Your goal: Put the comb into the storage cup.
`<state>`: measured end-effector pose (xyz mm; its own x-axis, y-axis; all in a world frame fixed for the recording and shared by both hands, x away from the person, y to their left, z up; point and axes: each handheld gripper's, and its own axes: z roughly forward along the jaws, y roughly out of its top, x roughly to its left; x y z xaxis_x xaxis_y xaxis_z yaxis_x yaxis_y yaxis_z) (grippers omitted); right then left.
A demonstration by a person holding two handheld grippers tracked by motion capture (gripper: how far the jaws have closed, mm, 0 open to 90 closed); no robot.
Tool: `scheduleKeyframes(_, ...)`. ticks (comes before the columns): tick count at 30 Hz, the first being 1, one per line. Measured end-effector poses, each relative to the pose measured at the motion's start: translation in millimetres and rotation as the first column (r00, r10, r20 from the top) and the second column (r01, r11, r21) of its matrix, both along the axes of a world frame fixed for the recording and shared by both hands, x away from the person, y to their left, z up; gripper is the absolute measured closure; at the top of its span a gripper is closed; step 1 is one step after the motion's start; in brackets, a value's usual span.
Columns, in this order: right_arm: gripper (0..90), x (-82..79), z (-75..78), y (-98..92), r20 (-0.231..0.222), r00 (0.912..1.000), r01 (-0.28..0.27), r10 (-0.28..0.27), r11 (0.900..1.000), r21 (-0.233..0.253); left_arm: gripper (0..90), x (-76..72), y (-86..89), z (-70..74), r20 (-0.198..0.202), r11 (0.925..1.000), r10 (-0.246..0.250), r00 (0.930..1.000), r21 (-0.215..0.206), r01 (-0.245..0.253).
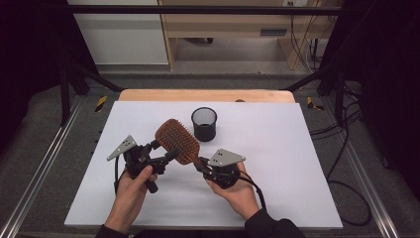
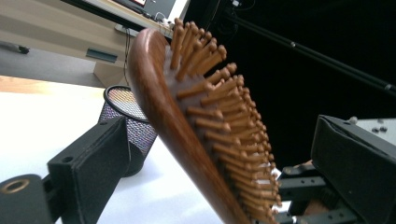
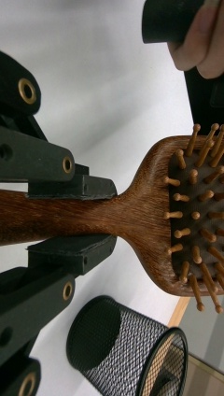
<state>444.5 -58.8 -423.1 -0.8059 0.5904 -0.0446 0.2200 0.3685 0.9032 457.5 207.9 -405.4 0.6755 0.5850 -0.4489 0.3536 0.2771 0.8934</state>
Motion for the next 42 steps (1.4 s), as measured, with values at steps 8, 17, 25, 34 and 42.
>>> scheduleKeyframes(8,72.5,-4.3,-2.6,11.5,0.003,0.9992,-0.039,0.039,0.999,-0.001,13.6,0.3,11.7,2.5,-0.03,0.9957,0.016,0.9994,-0.091,-0.019)
scheduleKeyframes(17,72.4,-6.4,-2.9,14.4,0.005,0.999,-0.044,0.044,0.999,0.01,24.3,0.5,16.9,4.0,-0.054,0.9899,0.007,0.9985,-0.141,-0.014)
scheduleKeyframes(25,72.5,-10.9,-1.6,20.6,0.024,0.998,-0.058,0.058,0.998,-0.003,35.3,-1.0,19.0,3.1,-0.066,0.988,0.037,0.9971,-0.147,-0.046)
scheduleKeyframes(34,72.5,-11.1,-5.5,24.6,0.016,0.9979,-0.063,0.063,0.998,-0.008,45.4,-3.5,22.2,1.5,-0.118,0.9814,0.041,0.9922,-0.182,-0.062)
scheduleKeyframes(42,72.4,-12.7,-9.9,32.2,0.006,0.9978,-0.066,0.066,0.998,-0.005,50.6,-9.0,21.6,7.0,-0.123,0.9838,0.059,0.9907,-0.161,-0.079)
